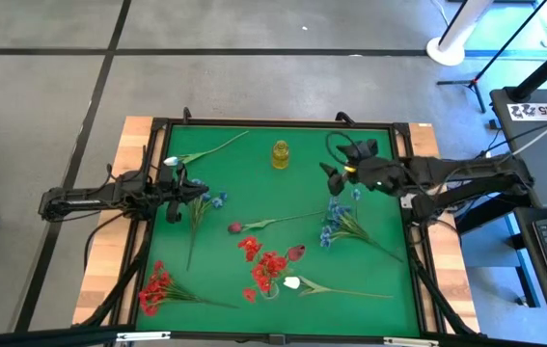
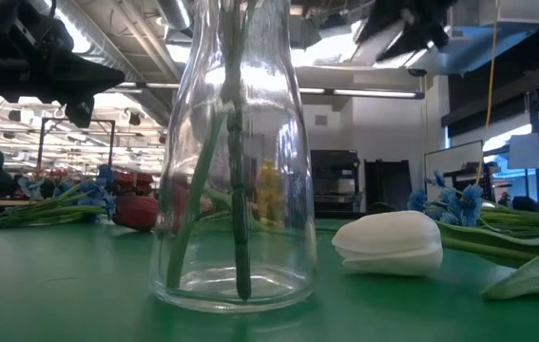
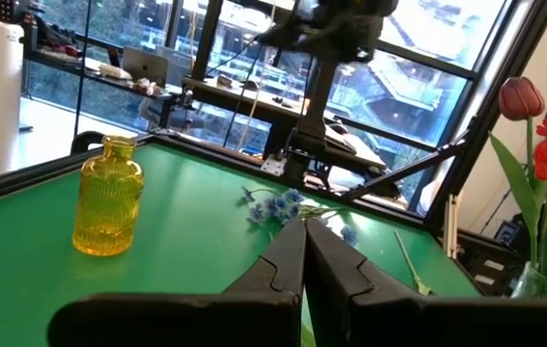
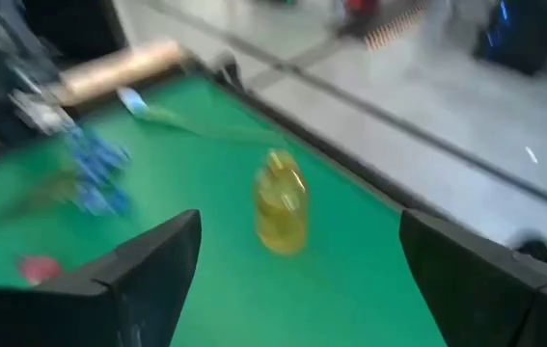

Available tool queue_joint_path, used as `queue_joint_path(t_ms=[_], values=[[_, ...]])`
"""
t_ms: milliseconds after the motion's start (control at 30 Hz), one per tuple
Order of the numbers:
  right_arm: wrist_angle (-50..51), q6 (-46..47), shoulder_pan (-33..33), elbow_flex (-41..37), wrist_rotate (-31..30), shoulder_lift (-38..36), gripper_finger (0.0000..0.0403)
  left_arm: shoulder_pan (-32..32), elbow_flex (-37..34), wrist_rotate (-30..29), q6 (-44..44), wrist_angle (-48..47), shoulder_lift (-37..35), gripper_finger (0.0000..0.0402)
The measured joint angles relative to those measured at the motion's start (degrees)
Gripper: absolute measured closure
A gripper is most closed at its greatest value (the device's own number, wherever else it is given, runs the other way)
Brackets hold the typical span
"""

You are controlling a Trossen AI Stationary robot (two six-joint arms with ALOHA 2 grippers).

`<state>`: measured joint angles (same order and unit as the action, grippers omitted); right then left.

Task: Sort flowers into vase by color
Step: Put the left blue flowers into the yellow vase

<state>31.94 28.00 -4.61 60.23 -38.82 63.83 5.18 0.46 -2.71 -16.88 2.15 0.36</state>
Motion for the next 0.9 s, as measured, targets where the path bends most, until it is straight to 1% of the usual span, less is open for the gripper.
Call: queue_joint_path(t_ms=[133,200,300,433,567,767,833,900], values=[[7.98,3.44,2.07,-0.03,3.82,2.3,0.0049,-0.01,0.01,0.01,-0.4,0.0,-0.02,0.0401],[9.56,4.13,2.5,-0.55,3.88,3.57,0.0049,0.0,-0.01,0.01,-0.42,0.02,-0.01,0.0401],[9.42,4.1,2.5,-2.67,2.17,4.61,0.0049,0.01,-0.01,0.01,-1.94,1.73,-0.01,0.0401],[6.67,3.7,2.41,-6.64,1.37,5.53,0.0049,-0.01,-0.01,0.01,-5.26,4.49,0.0,0.0401],[2.01,3.67,2.43,-10.53,0.75,5.56,0.0049,-0.01,-0.01,0.01,-5.42,10.39,0.0,0.0401],[-6.42,1.31,2.43,-15.49,-2.26,5.58,0.0049,0.01,0.03,0.07,-1.25,21.69,0.18,0.0401],[-9.99,0.02,2.43,-17.24,-3.69,5.58,0.0049,0.01,0.05,0.21,0.49,22.01,0.35,0.0401],[-11.95,-0.84,2.41,-18.24,-4.81,5.6,0.0049,0.06,0.52,-2.3,0.74,20.44,0.75,0.0401]])
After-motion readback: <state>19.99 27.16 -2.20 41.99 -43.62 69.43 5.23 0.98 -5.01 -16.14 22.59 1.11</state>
